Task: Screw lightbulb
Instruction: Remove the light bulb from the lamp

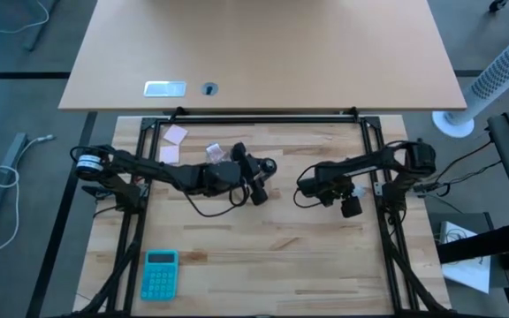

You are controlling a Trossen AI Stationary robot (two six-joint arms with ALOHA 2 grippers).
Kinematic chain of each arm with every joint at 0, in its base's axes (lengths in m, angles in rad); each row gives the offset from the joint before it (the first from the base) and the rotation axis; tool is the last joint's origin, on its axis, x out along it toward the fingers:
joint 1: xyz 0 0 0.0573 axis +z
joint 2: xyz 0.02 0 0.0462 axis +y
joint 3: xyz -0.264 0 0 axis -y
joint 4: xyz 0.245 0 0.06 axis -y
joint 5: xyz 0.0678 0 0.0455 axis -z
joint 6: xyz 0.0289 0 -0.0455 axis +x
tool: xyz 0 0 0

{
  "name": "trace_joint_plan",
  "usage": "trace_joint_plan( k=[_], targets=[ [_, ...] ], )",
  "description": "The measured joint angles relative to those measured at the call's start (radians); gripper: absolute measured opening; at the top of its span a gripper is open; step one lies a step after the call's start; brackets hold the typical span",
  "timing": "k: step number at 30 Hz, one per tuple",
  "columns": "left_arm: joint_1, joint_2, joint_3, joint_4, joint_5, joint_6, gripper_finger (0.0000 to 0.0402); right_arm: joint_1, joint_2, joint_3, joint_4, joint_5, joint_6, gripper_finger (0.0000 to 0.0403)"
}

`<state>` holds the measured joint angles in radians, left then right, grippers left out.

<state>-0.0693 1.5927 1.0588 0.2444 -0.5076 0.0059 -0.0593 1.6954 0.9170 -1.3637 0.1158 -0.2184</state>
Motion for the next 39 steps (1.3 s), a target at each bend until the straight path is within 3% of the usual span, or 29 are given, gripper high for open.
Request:
trace_joint_plan(
  k=[15,30,39],
  targets=[
    [-0.052,-0.002,0.0,-0.007,0.001,0.013,0.0169,0.0,0.016,-0.135,0.082,-0.007,0.007,0.0241],
    [-0.052,-0.002,-0.042,-0.007,0.0,-0.015,0.0169,0.0,0.015,-0.14,0.169,-0.015,-0.031,0.0326],
    [-0.052,-0.002,-0.05,-0.008,0.0,-0.02,0.0169,0.0,0.002,-0.131,0.148,-0.014,-0.008,0.0335]
  ],
)
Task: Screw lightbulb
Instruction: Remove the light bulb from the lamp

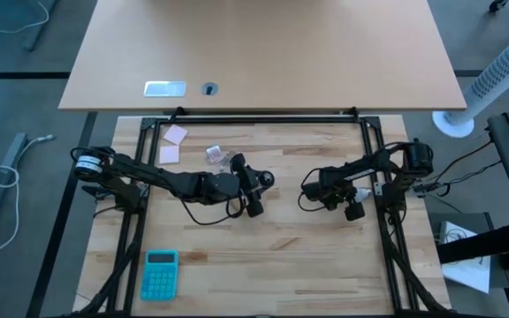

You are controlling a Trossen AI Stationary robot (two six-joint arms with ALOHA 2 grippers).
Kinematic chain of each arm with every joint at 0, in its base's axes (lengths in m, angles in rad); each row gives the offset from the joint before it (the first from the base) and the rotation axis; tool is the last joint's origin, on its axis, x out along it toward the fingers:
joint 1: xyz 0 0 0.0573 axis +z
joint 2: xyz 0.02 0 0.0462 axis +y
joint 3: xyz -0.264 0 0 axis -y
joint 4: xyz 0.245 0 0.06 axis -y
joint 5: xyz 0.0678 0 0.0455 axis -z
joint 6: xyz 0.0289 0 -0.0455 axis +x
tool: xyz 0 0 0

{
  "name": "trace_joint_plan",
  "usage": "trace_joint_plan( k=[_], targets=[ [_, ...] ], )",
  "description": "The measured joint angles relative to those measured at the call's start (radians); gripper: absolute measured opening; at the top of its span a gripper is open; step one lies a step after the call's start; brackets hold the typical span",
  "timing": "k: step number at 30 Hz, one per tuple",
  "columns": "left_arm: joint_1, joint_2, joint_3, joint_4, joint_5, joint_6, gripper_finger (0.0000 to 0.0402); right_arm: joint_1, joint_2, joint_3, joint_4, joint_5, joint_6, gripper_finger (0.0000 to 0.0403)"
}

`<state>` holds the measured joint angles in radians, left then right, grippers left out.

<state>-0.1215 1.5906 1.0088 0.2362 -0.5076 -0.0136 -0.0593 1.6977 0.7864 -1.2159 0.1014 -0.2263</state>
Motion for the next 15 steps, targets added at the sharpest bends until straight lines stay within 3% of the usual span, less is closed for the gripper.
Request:
trace_joint_plan(
  k=[8,15],
  targets=[
    [0.012,0.03,-0.025,0.076,-0.017,-0.03,0.0169,0.003,-0.144,0.041,-0.132,-0.005,0.074,0.0341],
    [0.014,0.091,-0.035,0.232,-0.037,0.007,0.0169,0.002,-0.376,0.097,-0.243,-0.031,0.207,0.0341]
  ],
)
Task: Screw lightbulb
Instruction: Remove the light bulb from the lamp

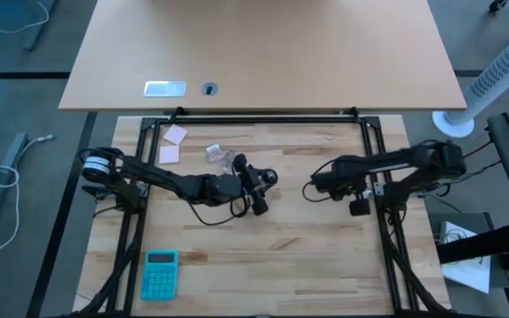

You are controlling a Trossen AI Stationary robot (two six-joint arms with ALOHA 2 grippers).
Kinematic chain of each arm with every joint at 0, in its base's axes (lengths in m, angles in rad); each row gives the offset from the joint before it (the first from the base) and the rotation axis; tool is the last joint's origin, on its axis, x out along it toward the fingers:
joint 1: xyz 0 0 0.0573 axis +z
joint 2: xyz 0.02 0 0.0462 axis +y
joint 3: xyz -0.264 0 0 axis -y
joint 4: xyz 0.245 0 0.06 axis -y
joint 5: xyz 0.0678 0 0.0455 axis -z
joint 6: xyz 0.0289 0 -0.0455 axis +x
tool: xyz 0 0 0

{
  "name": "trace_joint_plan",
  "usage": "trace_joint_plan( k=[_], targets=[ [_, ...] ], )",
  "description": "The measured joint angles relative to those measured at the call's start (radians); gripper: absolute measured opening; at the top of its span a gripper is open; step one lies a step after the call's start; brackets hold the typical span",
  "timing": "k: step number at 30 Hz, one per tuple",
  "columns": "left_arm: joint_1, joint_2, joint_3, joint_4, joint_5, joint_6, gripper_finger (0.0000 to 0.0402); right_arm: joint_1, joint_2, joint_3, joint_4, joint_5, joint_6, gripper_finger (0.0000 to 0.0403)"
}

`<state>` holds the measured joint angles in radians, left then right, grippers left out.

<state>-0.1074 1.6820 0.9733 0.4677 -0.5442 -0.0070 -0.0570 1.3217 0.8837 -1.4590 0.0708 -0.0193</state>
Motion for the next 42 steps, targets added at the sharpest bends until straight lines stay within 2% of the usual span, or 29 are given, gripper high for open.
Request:
trace_joint_plan(
  k=[5,10,14,20,25,28,32,37,42],
  targets=[
    [0.007,0.029,-0.002,0.104,-0.008,-0.015,0.0169,0.0,-0.158,0.057,0.006,0.005,0.135,0.0341],
    [0.014,0.03,-0.004,0.137,-0.052,-0.032,0.0169,0.0,-0.243,0.098,0.045,0.008,0.218,0.0334],
    [0.019,0.035,-0.059,0.187,-0.087,-0.072,0.0169,0.0,-0.273,0.109,0.102,0.01,0.282,0.0326],
    [0.023,0.039,-0.205,0.431,-0.084,-0.148,0.0182,0.0,-0.272,0.11,0.125,0.009,0.278,0.0319],
    [0.023,0.038,-0.243,0.456,-0.047,-0.134,0.021,0.0,-0.249,0.11,0.131,-0.014,0.262,0.0333],
    [0.023,0.038,-0.239,0.423,-0.011,-0.133,0.0233,0.0,-0.221,0.11,0.132,-0.031,0.3,0.034],
    [0.016,0.023,-0.212,0.301,-0.007,-0.126,0.0264,0.0,-0.194,0.126,0.132,-0.053,0.307,0.0337],
    [-0.006,-0.037,-0.161,0.06,-0.007,-0.126,0.0291,0.0,-0.186,0.17,0.132,-0.063,0.283,0.0333],
    [-0.034,-0.112,-0.097,-0.235,-0.019,-0.169,0.0297,0.0,-0.195,0.225,0.129,-0.072,0.275,0.0331]
  ],
)
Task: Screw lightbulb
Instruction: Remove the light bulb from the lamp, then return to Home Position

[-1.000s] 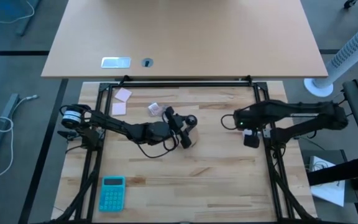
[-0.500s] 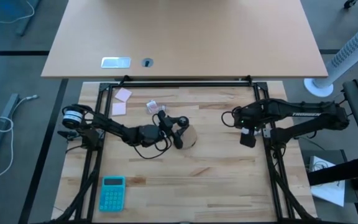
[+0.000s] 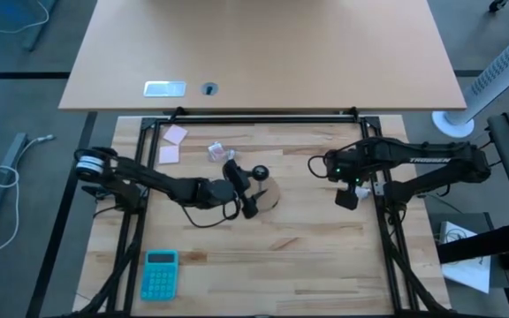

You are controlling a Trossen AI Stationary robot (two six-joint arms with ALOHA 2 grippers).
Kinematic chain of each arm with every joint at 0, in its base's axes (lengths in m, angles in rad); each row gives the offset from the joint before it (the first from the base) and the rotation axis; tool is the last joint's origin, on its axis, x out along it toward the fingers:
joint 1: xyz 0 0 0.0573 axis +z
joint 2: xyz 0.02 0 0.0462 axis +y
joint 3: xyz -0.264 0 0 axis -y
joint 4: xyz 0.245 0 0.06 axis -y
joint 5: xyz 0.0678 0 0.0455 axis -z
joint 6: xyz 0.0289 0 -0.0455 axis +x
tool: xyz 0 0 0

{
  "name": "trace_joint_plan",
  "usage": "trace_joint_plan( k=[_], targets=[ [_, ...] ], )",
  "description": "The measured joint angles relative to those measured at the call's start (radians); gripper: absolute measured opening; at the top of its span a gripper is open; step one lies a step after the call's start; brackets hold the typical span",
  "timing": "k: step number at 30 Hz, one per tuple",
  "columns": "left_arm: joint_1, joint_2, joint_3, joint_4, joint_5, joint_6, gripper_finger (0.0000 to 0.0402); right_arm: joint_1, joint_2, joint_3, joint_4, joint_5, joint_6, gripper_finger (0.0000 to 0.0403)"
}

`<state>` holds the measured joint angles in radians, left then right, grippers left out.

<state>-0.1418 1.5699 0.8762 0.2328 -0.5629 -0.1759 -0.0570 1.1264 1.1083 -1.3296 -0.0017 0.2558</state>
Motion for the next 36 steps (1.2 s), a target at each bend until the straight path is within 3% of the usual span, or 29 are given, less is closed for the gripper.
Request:
trace_joint_plan(
  k=[7,10,19,29,36],
  targets=[
    [-0.053,-0.134,0.038,-0.43,-0.003,-0.217,0.0288,0.019,-0.002,0.091,0.001,0.001,0.009,0.0319],
    [-0.094,-0.216,0.034,-0.504,-0.004,-0.291,0.0285,0.048,-0.002,0.106,0.005,0.001,0.021,0.0315],
    [-0.201,-0.441,0.03,-0.521,-0.003,-0.309,0.0283,0.124,0.001,0.177,0.199,-0.007,0.087,0.0295],
    [-0.205,-0.573,0.068,-0.51,0.008,-0.31,0.0284,0.122,0.001,0.301,0.338,0.001,0.077,0.0274],
    [-0.204,-0.583,0.134,-0.509,0.012,-0.282,0.0284,0.122,0.001,0.345,0.34,0.005,-0.374,0.0273]
  ],
)
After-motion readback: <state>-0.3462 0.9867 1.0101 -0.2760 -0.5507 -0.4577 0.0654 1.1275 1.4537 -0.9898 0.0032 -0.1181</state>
